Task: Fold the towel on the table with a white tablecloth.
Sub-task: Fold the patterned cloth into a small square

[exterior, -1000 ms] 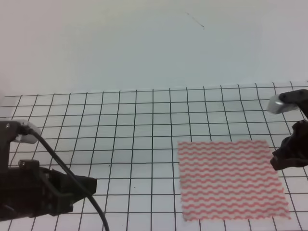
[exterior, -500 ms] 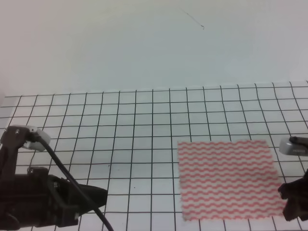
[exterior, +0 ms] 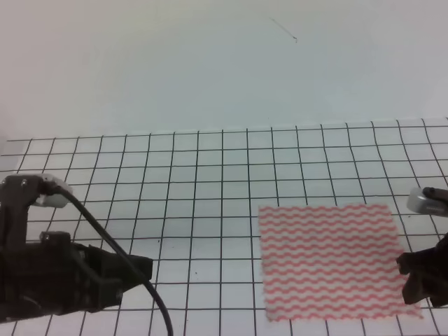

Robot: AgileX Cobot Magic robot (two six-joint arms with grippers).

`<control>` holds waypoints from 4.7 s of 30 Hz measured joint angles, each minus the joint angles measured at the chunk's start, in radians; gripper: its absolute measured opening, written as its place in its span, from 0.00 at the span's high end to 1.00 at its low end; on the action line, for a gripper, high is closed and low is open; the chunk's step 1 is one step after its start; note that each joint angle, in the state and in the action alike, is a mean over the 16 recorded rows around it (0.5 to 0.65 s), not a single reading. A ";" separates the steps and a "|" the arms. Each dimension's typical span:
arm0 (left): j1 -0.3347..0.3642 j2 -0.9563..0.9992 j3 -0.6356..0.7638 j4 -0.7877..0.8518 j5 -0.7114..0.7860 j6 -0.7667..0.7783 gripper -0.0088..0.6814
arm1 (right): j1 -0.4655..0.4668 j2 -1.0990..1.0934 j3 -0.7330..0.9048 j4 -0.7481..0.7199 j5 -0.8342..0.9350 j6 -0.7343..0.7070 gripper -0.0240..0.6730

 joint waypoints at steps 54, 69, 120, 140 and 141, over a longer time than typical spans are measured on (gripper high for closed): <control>-0.006 0.190 -0.100 -0.024 -0.040 0.112 0.72 | 0.001 0.105 -0.188 0.161 0.034 -0.203 0.96; -0.142 0.455 -0.284 -0.048 -0.117 0.199 0.72 | 0.001 0.232 -0.336 0.155 0.004 -0.209 0.96; -0.202 0.726 -0.505 -0.014 -0.058 0.221 0.87 | 0.100 0.290 -0.533 0.260 0.241 -0.855 0.96; -0.348 0.753 -0.537 0.379 -0.126 0.119 0.79 | 0.147 0.116 -0.566 -0.167 0.210 -0.399 0.96; -0.362 0.761 -0.546 0.386 -0.135 0.121 0.78 | 0.138 0.100 -0.566 -0.188 0.218 -0.383 0.96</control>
